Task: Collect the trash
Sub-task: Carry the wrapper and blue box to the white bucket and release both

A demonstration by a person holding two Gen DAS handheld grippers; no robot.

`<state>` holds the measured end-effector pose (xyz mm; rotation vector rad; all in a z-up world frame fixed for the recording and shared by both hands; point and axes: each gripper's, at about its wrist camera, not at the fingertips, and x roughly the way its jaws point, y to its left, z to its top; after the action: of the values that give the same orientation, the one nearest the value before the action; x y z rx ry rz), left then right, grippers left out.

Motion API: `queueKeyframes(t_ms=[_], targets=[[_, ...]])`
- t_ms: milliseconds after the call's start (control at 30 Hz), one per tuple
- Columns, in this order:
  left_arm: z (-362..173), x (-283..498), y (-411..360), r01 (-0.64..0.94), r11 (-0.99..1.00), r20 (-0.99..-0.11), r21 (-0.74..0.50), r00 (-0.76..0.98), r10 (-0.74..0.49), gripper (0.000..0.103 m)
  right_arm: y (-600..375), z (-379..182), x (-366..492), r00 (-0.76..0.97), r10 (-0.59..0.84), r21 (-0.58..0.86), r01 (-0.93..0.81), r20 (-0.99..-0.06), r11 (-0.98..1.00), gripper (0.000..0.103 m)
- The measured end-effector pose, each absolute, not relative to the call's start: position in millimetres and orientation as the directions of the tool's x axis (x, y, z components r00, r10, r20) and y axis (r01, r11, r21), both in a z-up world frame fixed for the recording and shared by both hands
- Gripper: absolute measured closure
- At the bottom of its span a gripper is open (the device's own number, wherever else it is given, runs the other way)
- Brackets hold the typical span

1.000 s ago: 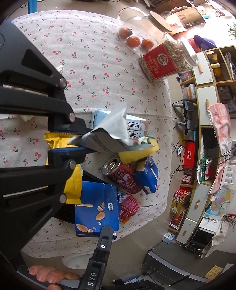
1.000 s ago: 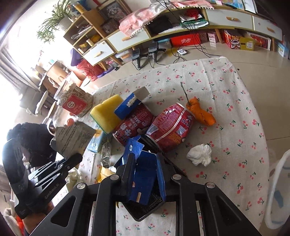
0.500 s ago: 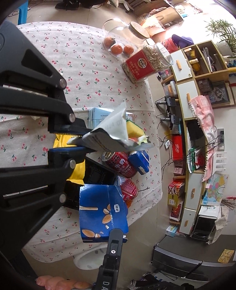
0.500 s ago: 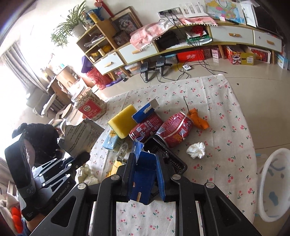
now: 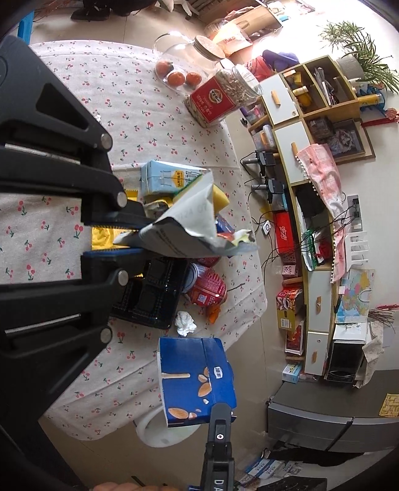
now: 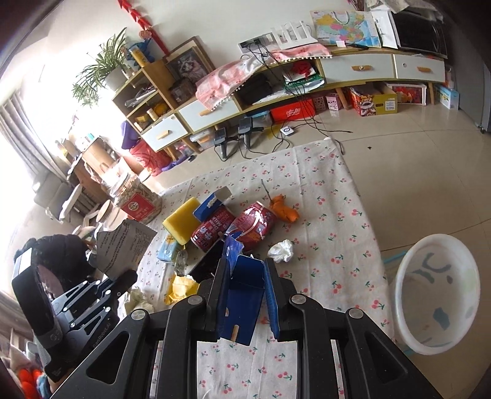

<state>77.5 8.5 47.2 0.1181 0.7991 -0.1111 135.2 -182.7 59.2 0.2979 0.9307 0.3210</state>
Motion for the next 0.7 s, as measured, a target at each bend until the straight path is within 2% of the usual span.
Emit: queueKeyframes(t_ms=[333, 433, 700], targets=[[56.4, 64.4, -33.2, 0.345, 0.938, -0.649, -0.019, 0.71, -0.274, 0.092, -267.1, 74.2, 117.5, 0.644, 0.255, 0.353, 0.026, -0.722, 0.935, 0.08], [53.8, 67.2, -55.5, 0.411, 0.908, -0.658, -0.074, 0.664, -0.355, 0.092, -298.0, 73.2, 112.1, 0.652, 0.221, 0.36, 0.086, -0.725, 0.929, 0.08], [26.8, 83.9, -146.5, 0.54, 0.808, -0.706, -0.234, 0.477, -0.523, 0.092, -375.5, 47.5, 104.3, 0.586, 0.065, 0.288, 0.295, -0.808, 0.911, 0.08]])
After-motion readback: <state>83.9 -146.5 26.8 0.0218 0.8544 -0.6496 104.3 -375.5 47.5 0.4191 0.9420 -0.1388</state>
